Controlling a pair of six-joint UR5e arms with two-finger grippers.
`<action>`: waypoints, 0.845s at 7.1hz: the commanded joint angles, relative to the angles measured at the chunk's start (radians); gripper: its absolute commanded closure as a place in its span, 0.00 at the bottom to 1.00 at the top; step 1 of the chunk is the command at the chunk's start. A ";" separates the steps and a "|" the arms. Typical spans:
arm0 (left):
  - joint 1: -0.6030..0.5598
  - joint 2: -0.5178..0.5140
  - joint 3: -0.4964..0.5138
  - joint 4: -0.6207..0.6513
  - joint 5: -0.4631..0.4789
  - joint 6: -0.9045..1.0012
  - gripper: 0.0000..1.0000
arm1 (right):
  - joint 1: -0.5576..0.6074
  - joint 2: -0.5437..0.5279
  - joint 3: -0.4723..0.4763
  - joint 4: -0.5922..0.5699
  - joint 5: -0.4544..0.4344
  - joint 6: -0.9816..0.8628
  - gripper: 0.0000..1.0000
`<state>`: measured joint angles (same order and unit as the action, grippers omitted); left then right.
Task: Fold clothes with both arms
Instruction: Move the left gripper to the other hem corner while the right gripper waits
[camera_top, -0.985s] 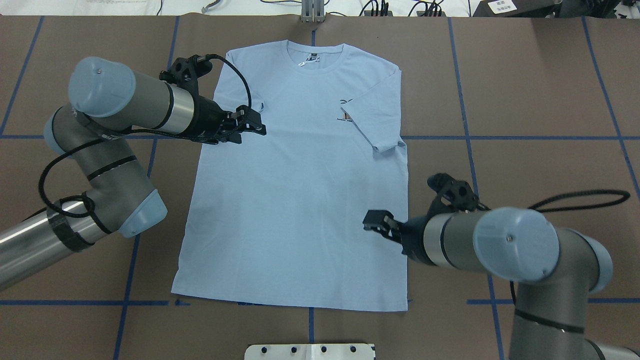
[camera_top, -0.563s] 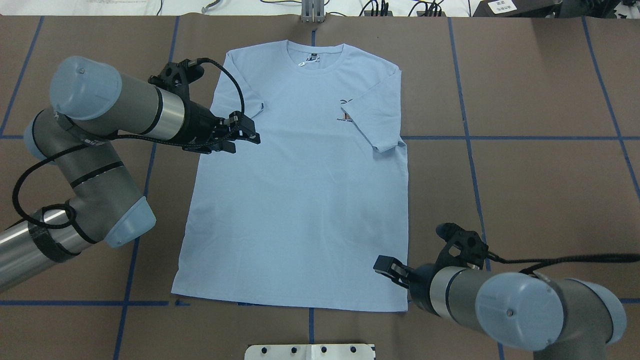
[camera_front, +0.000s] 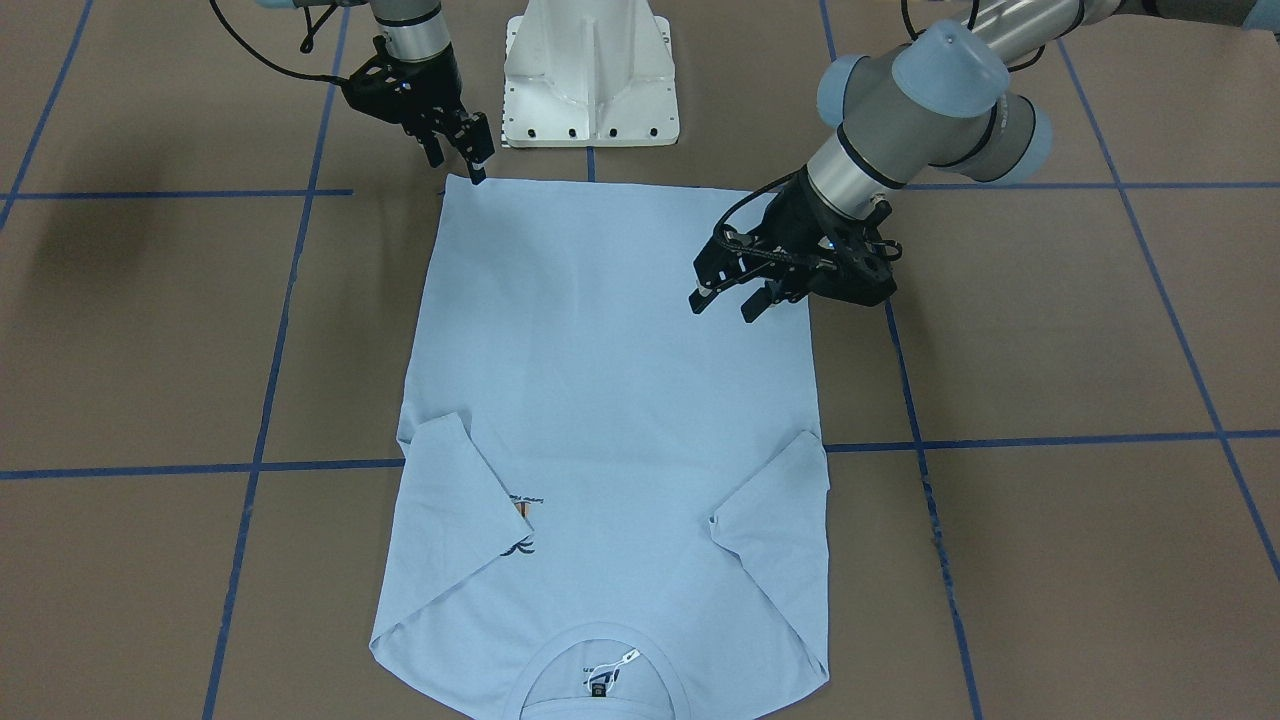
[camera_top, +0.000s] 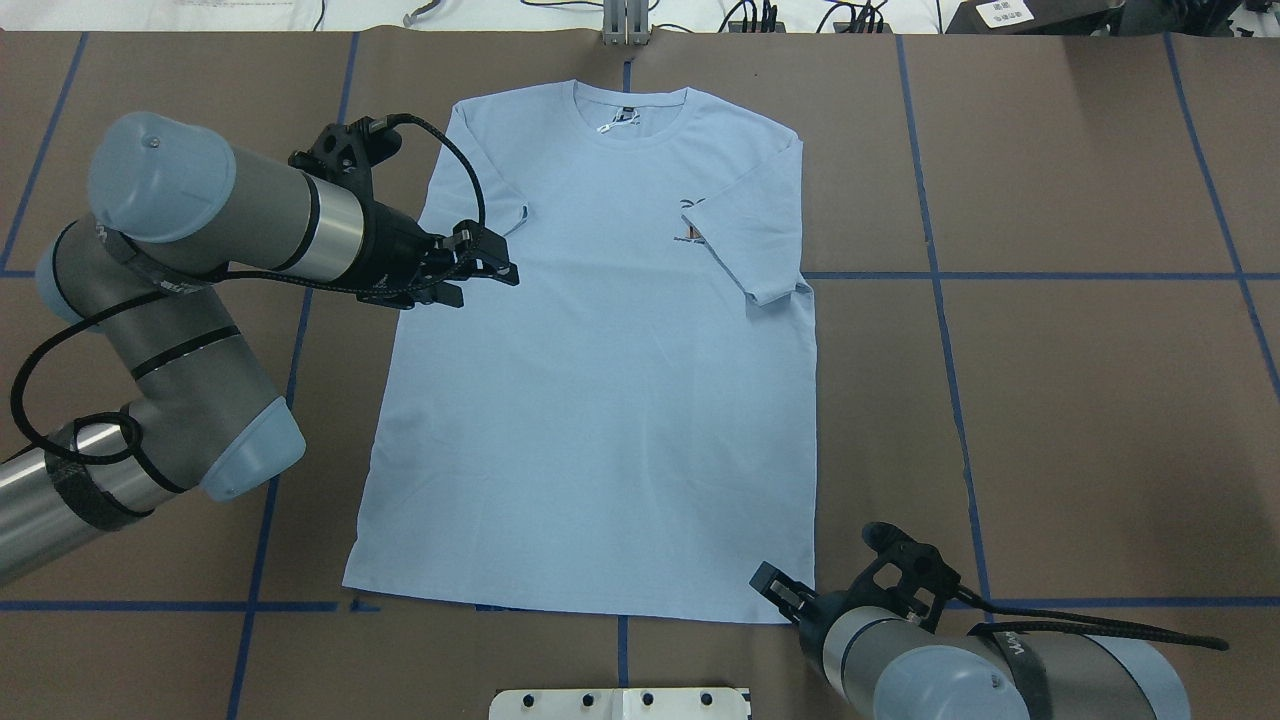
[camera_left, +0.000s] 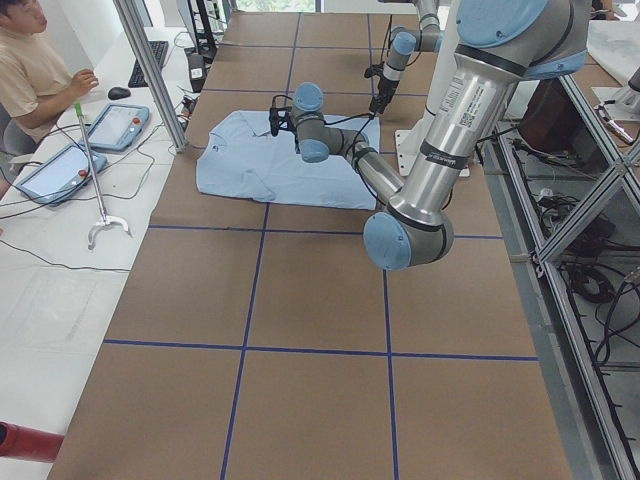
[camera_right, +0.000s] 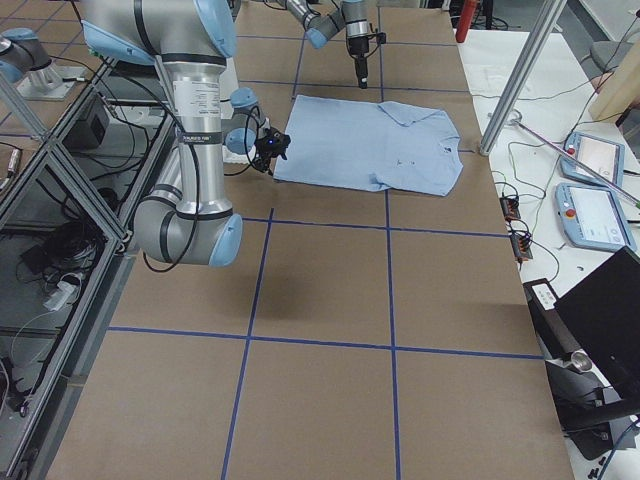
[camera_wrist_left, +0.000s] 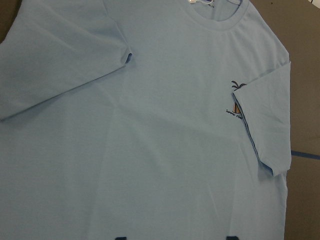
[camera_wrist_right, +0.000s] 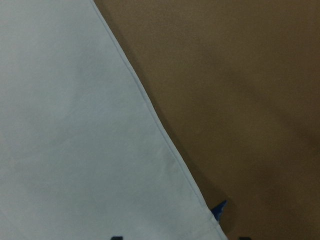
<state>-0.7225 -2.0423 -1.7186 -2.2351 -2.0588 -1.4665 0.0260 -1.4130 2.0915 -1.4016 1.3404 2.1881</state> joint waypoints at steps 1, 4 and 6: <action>0.000 0.011 0.001 0.000 0.000 0.002 0.24 | -0.001 0.014 -0.033 0.000 -0.003 0.002 0.21; 0.000 0.014 0.001 0.000 0.002 0.003 0.24 | 0.003 0.002 -0.028 -0.002 -0.001 0.002 0.57; 0.000 0.014 0.002 0.000 0.002 0.003 0.24 | 0.003 -0.003 -0.027 -0.002 0.002 0.001 1.00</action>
<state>-0.7225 -2.0280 -1.7176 -2.2350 -2.0572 -1.4634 0.0281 -1.4118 2.0619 -1.4035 1.3406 2.1895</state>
